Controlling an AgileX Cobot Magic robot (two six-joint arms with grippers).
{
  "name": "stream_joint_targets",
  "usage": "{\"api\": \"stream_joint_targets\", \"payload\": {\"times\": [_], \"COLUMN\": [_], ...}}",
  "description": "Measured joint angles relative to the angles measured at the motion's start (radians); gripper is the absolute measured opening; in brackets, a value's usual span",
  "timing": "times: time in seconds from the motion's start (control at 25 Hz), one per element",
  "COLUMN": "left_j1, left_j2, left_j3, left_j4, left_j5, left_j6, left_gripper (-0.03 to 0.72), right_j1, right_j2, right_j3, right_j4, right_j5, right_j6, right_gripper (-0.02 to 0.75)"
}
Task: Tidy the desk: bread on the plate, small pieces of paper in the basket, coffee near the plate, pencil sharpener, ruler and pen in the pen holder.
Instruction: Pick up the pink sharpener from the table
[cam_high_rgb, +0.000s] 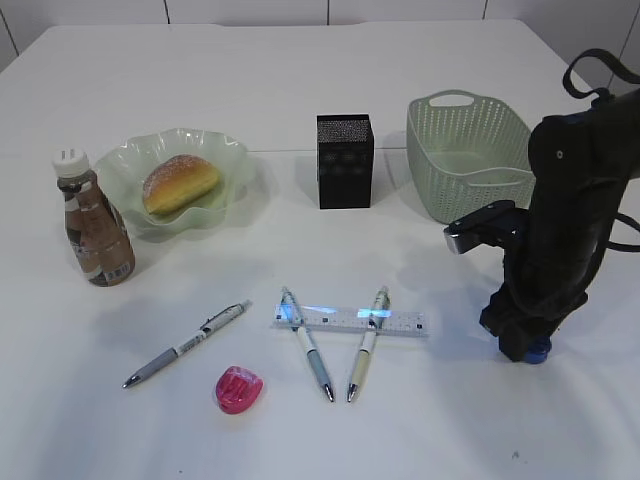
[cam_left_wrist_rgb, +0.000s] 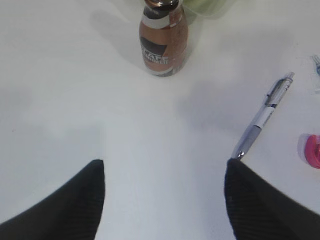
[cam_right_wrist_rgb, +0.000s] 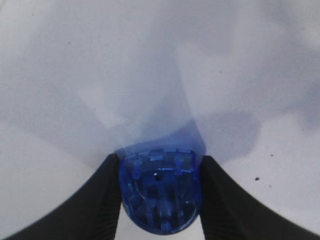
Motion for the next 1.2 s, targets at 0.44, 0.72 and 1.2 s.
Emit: {"api": "stream_joint_targets", "payload": {"times": [0.44,0.72,1.2], "left_j1": [0.000,0.000,0.000], "left_j2": [0.000,0.000,0.000], "left_j3": [0.000,0.000,0.000], "left_j4": [0.000,0.000,0.000], "left_j5": [0.009,0.009,0.017], "left_j6": [0.000,0.000,0.000], "left_gripper": [0.525,0.525,0.526], "right_j1": [0.000,0.000,0.001], "right_j2": [0.000,0.000,0.001], "right_j3": [-0.074,-0.147,-0.327], "right_j4": [0.013,0.053,0.194], "right_j5": [0.112,0.209,0.300], "right_j6": [0.029,0.074,0.088], "right_gripper": [0.354,0.354,0.354]}}
